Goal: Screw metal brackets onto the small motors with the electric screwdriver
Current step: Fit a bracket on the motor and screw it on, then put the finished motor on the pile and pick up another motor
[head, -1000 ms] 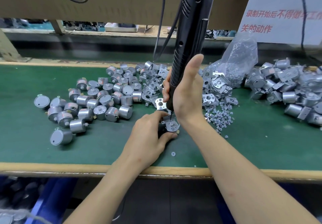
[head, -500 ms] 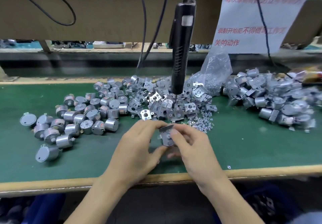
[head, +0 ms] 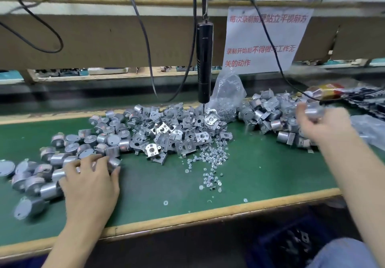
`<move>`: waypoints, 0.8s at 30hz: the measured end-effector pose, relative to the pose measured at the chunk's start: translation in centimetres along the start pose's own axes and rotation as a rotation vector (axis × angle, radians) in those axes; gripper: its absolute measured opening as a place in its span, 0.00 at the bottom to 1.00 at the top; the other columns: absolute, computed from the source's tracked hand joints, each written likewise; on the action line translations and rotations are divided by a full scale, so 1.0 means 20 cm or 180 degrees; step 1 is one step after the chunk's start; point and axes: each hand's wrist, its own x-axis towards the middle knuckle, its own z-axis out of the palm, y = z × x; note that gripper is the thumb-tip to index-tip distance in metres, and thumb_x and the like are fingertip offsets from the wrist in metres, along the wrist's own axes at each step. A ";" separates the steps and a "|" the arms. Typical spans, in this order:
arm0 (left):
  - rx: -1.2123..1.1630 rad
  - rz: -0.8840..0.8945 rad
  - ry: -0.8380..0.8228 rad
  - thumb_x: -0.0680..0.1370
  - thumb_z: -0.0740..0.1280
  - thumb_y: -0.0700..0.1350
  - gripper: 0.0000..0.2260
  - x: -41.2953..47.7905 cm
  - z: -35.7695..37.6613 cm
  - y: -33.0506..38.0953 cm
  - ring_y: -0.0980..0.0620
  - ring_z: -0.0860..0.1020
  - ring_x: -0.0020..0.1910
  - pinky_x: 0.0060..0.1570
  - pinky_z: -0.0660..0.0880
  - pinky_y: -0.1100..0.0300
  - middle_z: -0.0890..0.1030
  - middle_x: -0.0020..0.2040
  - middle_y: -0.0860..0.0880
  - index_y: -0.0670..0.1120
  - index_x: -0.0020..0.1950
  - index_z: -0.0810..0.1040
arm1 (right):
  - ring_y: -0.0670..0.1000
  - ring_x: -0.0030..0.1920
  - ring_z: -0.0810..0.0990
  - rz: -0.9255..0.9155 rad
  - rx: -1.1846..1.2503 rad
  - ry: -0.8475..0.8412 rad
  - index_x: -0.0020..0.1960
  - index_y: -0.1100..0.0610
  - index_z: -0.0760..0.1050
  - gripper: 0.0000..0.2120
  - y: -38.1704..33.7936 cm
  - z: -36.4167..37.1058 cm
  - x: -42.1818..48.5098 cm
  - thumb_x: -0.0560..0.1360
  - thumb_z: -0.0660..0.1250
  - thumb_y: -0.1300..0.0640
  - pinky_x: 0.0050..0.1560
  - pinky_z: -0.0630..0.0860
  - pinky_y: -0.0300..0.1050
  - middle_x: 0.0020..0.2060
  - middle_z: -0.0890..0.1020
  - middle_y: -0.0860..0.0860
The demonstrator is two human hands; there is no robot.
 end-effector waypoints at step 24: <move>-0.1993 0.0756 -0.0971 0.73 0.76 0.45 0.17 -0.07 -0.04 0.18 0.57 0.77 0.55 0.57 0.70 0.64 0.79 0.54 0.58 0.51 0.59 0.76 | 0.43 0.53 0.82 -0.1900 -0.3337 -0.3160 0.62 0.55 0.76 0.18 0.91 0.44 -0.57 0.75 0.76 0.58 0.59 0.78 0.45 0.51 0.84 0.46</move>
